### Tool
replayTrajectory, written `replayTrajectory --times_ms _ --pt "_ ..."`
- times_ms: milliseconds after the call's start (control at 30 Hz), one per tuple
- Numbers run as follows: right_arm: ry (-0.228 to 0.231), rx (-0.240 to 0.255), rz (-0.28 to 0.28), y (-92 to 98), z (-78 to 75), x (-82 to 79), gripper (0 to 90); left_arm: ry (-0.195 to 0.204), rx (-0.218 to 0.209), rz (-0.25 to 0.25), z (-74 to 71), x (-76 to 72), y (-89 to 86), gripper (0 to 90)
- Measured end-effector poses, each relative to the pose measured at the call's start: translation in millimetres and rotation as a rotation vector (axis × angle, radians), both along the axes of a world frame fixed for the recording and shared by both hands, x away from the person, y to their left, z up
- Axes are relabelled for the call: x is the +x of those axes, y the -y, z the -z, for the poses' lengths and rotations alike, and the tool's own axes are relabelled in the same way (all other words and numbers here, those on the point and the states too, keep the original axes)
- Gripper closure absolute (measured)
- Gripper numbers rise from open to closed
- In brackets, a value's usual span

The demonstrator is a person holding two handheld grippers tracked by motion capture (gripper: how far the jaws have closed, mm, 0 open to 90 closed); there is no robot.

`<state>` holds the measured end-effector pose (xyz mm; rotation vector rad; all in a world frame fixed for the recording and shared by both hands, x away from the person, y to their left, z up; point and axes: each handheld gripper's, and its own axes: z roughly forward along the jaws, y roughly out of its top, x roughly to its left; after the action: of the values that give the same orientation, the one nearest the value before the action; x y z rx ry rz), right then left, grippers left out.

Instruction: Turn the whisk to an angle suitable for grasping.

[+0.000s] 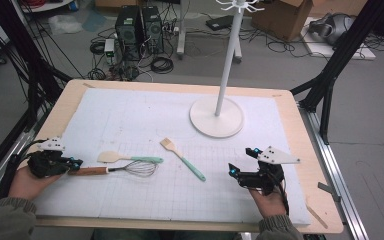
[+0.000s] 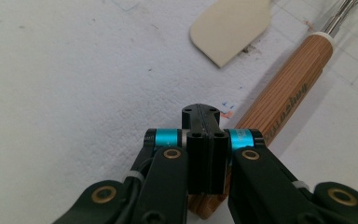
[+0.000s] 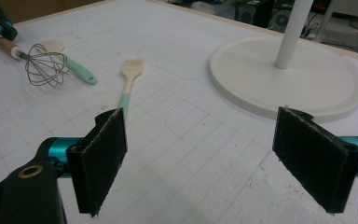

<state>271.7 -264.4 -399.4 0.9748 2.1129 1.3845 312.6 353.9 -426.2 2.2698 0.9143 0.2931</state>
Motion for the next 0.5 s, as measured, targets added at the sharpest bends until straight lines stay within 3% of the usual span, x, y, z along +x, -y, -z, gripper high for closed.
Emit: replayTrajectory --times_ms 500 --pt "-0.007 0.0 -0.002 -0.6 0.2 0.0 16.4 0.007 0.0 0.027 -2.1 -7.7 -0.1 89.2"
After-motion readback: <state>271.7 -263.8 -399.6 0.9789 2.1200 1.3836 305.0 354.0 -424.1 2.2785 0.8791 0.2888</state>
